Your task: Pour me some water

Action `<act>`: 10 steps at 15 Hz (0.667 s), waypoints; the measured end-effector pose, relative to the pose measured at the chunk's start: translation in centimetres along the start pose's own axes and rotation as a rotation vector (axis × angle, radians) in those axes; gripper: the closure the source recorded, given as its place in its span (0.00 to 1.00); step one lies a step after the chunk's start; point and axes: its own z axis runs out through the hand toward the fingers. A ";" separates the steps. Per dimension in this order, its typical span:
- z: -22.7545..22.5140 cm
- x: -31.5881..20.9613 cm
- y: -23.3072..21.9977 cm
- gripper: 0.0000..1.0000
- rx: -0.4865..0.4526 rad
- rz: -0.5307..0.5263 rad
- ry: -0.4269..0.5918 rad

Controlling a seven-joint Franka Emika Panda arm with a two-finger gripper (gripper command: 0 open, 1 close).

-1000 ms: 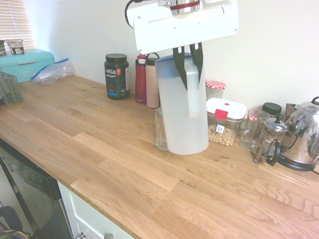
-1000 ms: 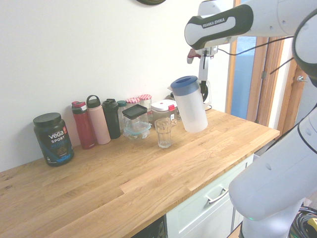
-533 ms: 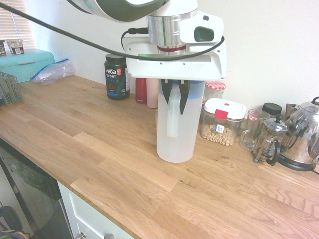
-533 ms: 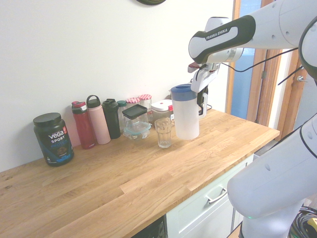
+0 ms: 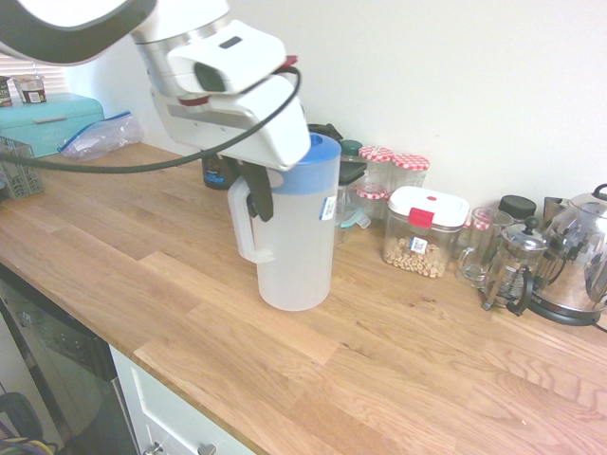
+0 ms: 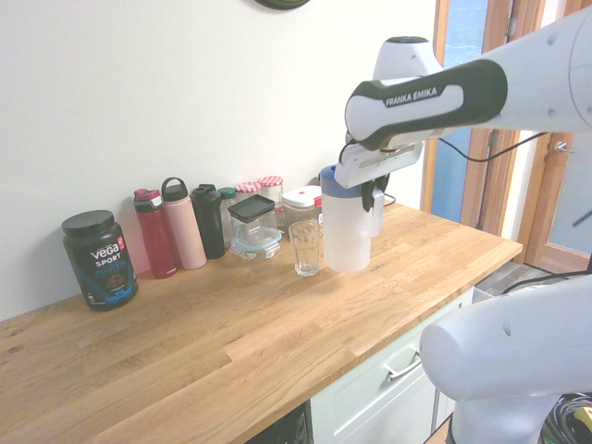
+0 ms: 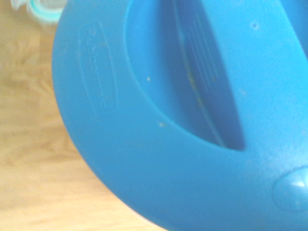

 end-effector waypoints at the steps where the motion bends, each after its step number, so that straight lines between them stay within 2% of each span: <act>1: -0.4 -1.7 -0.8 1.00 0.002 0.032 0.034; 4: -2.1 -7.2 -4.1 1.00 0.010 0.037 0.108; 10: -5.2 -16.1 -10.8 1.00 0.104 -0.057 0.084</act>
